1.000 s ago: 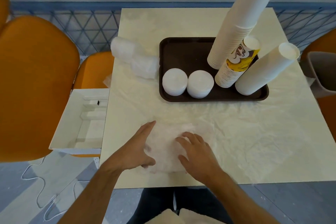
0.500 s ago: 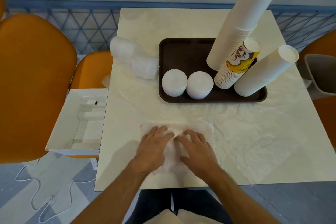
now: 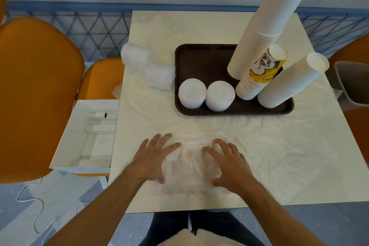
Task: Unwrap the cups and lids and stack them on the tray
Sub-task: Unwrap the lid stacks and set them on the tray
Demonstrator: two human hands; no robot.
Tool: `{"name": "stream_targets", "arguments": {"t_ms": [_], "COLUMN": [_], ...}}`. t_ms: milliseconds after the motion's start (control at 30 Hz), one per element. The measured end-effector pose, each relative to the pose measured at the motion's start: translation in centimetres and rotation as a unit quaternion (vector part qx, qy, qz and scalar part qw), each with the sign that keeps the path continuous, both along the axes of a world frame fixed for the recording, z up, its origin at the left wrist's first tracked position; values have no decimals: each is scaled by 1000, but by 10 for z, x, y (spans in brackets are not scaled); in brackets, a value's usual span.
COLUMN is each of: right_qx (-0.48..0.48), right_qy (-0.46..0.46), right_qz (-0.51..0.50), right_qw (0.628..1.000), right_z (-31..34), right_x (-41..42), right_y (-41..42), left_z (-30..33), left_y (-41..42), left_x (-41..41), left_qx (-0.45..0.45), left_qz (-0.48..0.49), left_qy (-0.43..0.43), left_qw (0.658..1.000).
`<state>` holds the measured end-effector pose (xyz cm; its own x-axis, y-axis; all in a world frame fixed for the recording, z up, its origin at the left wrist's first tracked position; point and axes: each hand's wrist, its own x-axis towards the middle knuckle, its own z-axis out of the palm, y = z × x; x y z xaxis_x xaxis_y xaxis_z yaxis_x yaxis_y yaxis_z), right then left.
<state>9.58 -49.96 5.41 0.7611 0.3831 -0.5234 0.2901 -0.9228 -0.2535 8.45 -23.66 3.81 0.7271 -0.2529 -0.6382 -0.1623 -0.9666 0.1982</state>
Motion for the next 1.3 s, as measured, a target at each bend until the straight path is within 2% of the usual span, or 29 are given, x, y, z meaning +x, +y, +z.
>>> {"name": "stream_targets", "arguments": {"t_ms": [100, 200, 300, 433, 600, 833, 1100, 1300], "right_qx": [12, 18, 16, 14, 18, 17, -5, -16], "right_qy": [-43, -39, -16, -16, -17, -20, -4, 21], "right_qz": [-1, 16, 12, 8, 4, -1, 9, 16], "right_qw": [999, 999, 1000, 1000, 1000, 1000, 1000, 1000], "right_z": [6, 6, 2, -1, -3, -5, -2, 10], "right_x": [-1, -2, -2, -1, -1, -1, 3, 12], "right_y": [15, 30, 37, 38, 39, 40, 42, 43], "left_z": [13, 26, 39, 41, 31, 23, 28, 44], "left_y": [3, 11, 18, 17, 10, 1, 5, 6], "left_x": [27, 68, 117, 164, 186, 190, 169, 135], "left_qx": [-85, -159, -163, -85, -17, -5, -93, -215], "left_qz": [126, 282, 361, 360, 343, 383, 440, 516], "left_qy": [-19, -138, -210, -212, -188, -227, -243, -256], "left_qw": [988, 936, 894, 904, 920, 896, 859, 789]}}
